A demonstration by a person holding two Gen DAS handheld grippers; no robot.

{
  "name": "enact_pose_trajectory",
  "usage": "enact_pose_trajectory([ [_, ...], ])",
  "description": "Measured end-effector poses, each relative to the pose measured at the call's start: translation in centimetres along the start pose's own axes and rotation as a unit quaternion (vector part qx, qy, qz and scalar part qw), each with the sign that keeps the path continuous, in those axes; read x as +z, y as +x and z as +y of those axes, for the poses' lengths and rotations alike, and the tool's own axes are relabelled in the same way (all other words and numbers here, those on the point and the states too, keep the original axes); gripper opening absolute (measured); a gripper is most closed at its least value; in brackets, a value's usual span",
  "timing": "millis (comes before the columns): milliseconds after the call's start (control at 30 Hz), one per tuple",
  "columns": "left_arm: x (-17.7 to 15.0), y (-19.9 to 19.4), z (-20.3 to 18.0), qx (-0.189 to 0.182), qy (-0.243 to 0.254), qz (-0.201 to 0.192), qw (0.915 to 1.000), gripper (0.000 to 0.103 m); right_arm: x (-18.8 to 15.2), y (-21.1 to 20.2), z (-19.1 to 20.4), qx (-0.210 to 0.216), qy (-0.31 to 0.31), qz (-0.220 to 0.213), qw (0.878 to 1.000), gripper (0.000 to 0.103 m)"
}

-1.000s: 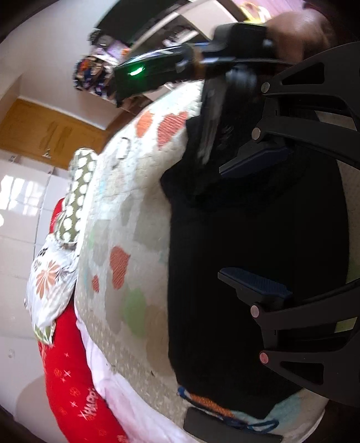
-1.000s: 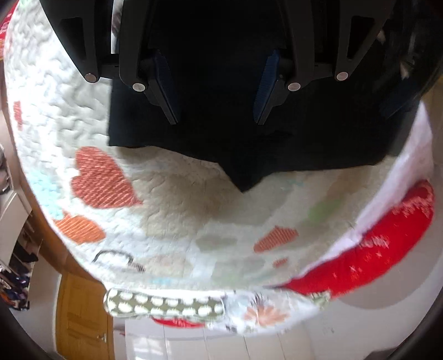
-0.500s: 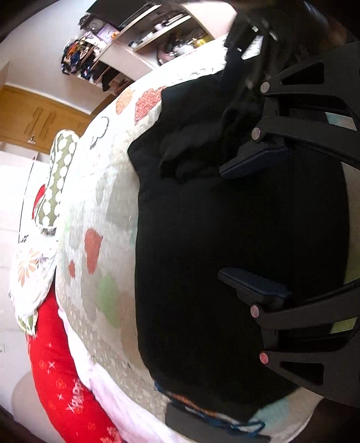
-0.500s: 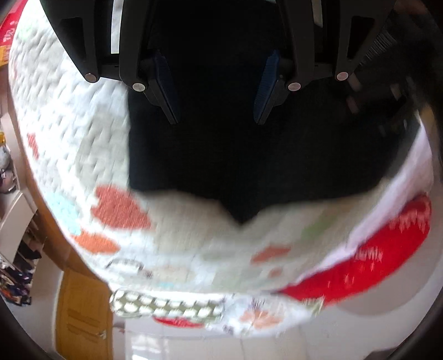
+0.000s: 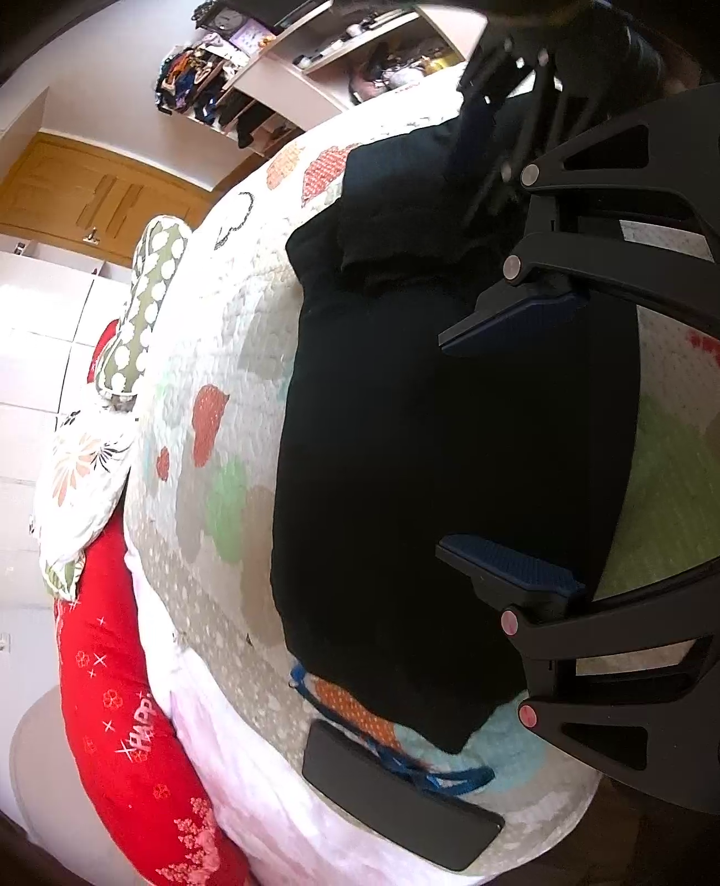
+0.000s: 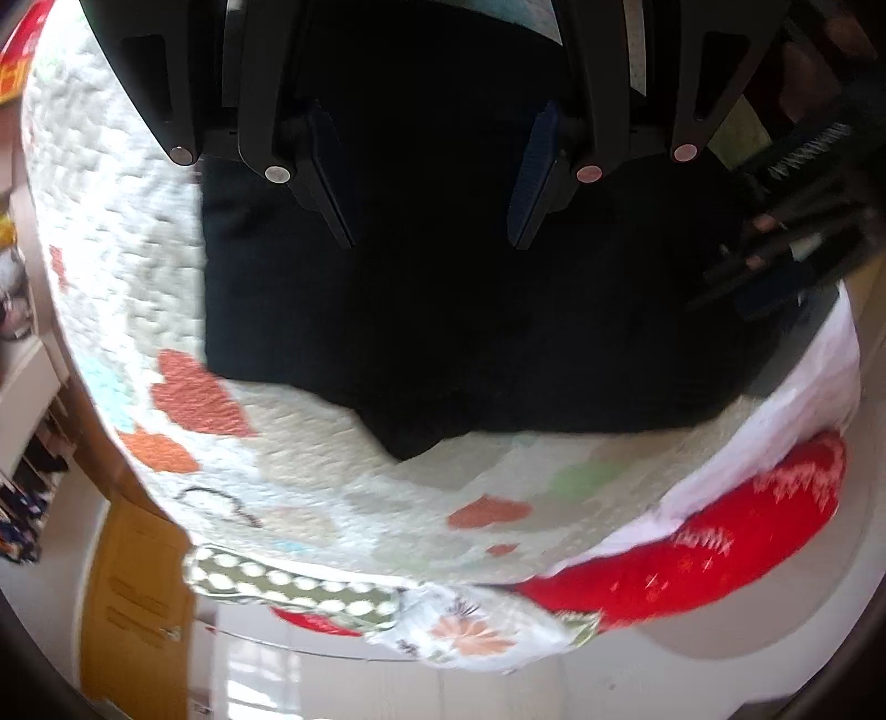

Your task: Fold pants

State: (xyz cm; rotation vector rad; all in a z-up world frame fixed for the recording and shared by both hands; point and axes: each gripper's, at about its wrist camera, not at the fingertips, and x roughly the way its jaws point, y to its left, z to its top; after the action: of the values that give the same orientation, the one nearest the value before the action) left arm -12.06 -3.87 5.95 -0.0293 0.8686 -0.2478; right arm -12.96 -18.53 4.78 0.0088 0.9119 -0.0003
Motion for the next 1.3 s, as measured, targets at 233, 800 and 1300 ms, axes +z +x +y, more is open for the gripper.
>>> enact_pose_trajectory([
  [233, 0.0, -0.4, 0.8, 0.008, -0.009, -0.001, 0.9999, 0.067, 0.9, -2.3, -1.0, 0.008, 0.020, -0.020, 1.000, 0.053],
  [800, -0.2, -1.2, 3.4, 0.026, -0.036, -0.001, 0.9990, 0.067, 2.7, -1.8, 0.1, 0.040, 0.016, -0.023, 0.999, 0.053],
  [1300, -2.2, -4.1, 10.6, 0.016, -0.159, 0.008, 0.9872, 0.067, 7.5, 1.9, 8.0, 0.130, -0.076, -0.015, 0.988, 0.056],
])
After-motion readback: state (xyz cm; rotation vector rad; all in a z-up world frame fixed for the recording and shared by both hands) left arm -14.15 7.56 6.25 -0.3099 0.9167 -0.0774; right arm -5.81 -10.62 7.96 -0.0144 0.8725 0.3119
